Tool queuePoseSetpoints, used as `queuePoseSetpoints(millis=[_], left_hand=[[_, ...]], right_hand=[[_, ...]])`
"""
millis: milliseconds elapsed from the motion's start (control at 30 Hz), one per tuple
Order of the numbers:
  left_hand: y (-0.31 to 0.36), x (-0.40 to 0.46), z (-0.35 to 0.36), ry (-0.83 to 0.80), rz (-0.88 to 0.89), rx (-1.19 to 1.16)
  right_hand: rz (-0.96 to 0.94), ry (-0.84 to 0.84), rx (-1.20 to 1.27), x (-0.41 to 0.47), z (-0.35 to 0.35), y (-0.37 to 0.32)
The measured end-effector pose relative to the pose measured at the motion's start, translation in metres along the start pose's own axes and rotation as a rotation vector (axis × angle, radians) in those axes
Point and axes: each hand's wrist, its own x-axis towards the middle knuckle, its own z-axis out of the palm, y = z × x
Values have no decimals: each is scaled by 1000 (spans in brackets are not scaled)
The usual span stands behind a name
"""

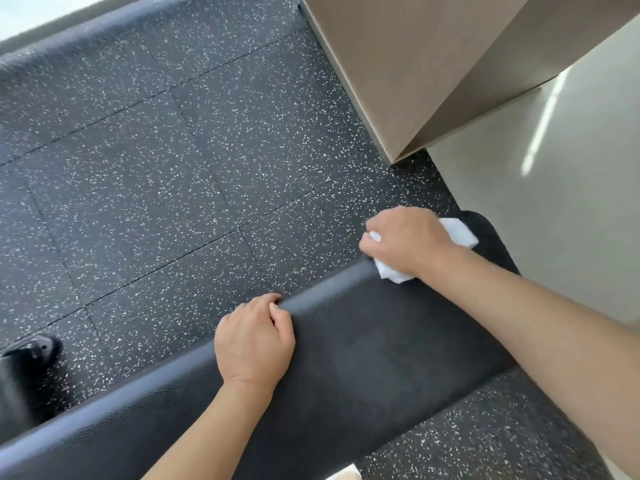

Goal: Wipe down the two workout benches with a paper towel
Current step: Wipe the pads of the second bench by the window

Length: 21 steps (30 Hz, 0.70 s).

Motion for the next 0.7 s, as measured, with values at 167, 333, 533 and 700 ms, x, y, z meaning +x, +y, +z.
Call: queuePoseSetpoints(millis=[167,333,533,700], left_hand=[[1,0,1,18,-15,14],[6,0,-1,75,-12,10],[3,1,1,57,1,15],[1,2,0,5,-6,-10]], right_hand=[[191,13,-77,6,-17,49],[-72,-68,42,-3,12,-74],[-212,27,114,-13,29,-111],[2,267,34,-16,7,19]])
